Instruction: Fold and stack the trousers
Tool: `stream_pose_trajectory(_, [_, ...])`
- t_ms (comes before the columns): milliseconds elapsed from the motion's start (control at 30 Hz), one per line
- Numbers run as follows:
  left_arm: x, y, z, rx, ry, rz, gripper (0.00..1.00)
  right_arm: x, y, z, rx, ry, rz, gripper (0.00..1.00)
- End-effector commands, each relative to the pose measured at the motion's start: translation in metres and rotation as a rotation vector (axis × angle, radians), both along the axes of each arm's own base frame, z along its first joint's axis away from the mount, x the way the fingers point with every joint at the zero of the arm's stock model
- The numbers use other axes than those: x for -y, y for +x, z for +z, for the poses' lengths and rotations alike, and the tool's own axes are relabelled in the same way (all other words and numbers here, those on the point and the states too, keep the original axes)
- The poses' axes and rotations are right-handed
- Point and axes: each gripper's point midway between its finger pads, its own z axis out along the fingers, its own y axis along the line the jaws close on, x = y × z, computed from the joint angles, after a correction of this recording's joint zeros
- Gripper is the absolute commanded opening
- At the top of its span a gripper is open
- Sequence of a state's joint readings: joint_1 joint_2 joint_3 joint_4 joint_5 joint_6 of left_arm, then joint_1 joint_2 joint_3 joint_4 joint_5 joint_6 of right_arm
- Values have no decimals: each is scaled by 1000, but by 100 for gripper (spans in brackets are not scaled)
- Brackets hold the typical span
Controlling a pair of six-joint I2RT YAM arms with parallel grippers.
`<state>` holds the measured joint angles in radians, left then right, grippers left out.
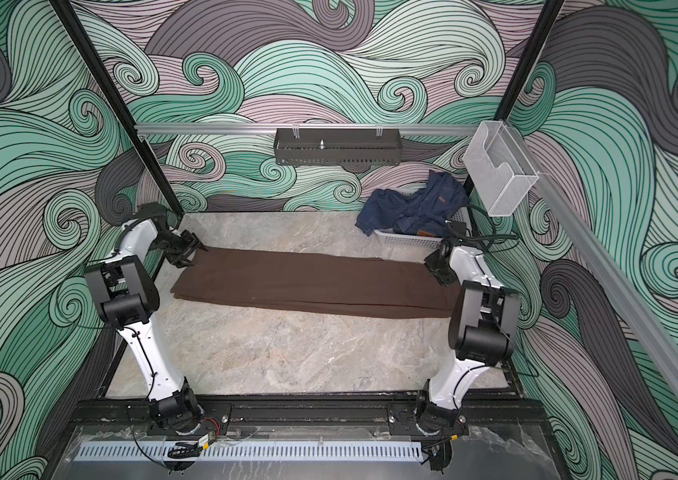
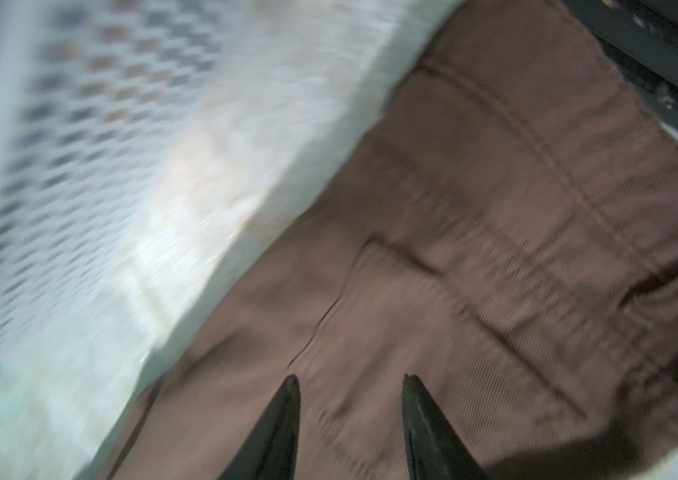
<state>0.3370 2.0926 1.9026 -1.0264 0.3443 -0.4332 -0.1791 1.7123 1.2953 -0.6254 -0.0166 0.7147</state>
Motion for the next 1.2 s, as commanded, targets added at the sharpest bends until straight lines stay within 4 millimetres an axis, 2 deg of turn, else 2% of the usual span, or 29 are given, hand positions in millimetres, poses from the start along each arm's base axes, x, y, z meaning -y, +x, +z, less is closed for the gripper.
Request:
stream_pose_trajectory(0, [-27,-11,56,103,156,-20,67,-42,-9,10,12,27,139,45])
stream_pose_trajectory(100, [-41,-15,58,128,233,-34,68,-86,-14,7,-7,75,253,46])
stream_pose_trajectory(200, [-52,-15,45,113,288,-57,70,-122,-21,-6,-33,105,336,46])
stream_pose_trajectory(300, [-60,-17,26,55,294,-65,72,-147,-31,-23,-71,119,399,46])
stream_pose_trajectory(367, [-62,-16,13,21,286,-73,73,-154,-36,-38,-106,122,414,46])
stream_pose_trajectory(500, [-60,-13,-9,-36,206,-92,74,-152,-48,-72,-199,123,418,45])
stream_pose_trajectory(700, [-62,-7,-27,-53,197,-150,78,-140,-64,-97,-290,98,405,45])
stream_pose_trajectory(933, [-70,-19,-58,-166,224,-174,81,-122,-72,-102,-334,86,371,45])
stream_pose_trajectory(1167, [-68,-27,-78,-219,225,-200,82,-115,-70,-93,-313,82,364,44])
